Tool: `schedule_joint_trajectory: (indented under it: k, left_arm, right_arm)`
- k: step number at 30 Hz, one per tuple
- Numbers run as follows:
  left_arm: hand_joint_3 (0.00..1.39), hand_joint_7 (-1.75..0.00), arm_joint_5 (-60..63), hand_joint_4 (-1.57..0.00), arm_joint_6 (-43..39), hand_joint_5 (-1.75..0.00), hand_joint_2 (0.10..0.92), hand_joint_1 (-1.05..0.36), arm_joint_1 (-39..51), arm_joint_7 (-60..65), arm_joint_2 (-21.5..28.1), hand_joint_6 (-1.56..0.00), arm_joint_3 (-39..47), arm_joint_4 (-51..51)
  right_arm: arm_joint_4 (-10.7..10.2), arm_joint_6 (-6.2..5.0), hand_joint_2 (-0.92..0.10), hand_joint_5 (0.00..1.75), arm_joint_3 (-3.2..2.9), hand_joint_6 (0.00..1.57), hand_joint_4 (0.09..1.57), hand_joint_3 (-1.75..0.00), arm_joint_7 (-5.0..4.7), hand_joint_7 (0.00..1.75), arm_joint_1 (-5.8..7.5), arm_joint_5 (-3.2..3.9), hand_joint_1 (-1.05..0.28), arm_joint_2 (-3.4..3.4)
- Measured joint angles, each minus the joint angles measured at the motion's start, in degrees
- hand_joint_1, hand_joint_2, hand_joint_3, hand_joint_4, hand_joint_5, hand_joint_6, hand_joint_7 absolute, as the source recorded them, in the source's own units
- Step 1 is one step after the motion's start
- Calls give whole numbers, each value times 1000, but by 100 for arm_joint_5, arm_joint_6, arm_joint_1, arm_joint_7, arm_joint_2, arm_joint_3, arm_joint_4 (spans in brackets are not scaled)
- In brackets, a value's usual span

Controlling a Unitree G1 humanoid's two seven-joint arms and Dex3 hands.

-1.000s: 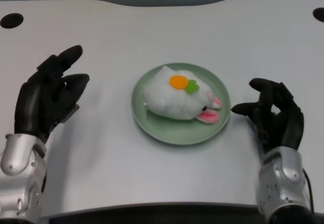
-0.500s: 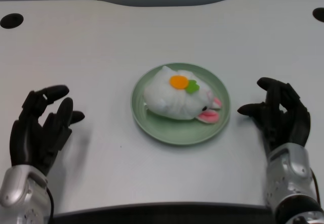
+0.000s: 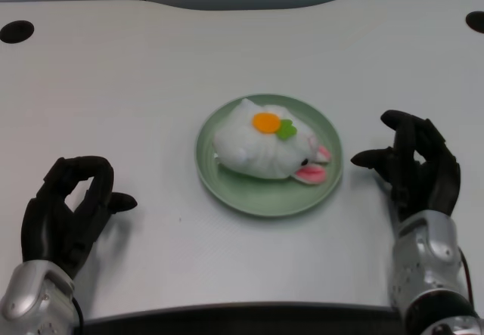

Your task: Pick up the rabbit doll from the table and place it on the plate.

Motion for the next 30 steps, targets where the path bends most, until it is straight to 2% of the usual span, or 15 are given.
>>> schedule_joint_trajectory:
  k: [3, 4, 9, 25, 30]
  left_arm:
    - [359, -1746, 16, -487, -1, -1746, 921, -566, 5, -65, 5, -301, 7, 0]
    - [366, -1746, 21, -498, -16, -1746, 921, -568, 6, -102, 10, -311, 7, 8]
    - [410, -1746, 56, -523, -101, -1746, 921, -556, 9, -227, 47, -355, 5, 102]
    - [467, -1746, -77, -522, -188, -1746, 921, -550, 11, -577, 80, -390, 148, 423]
    - [477, -1746, -67, -502, -191, -1746, 921, -544, 10, -676, 123, -379, 146, 442]
  right_arm:
    - [-138, -10, -921, 1395, 45, 682, 847, -437, -4, 1161, 67, -92, -401, 54]
    - [-161, -22, -921, 1400, 64, 677, 839, -443, 2, 1168, 91, -102, -402, 64]
    - [-250, -45, -921, 1412, 100, 679, 828, -443, 23, 1184, 211, -105, -405, 76]
    - [-256, -96, -921, 1426, 137, 686, 824, -453, 32, 1176, 218, -118, -411, 75]
    - [-230, -97, -921, 1423, 129, 687, 832, -452, 32, 1168, 218, -116, -410, 74]
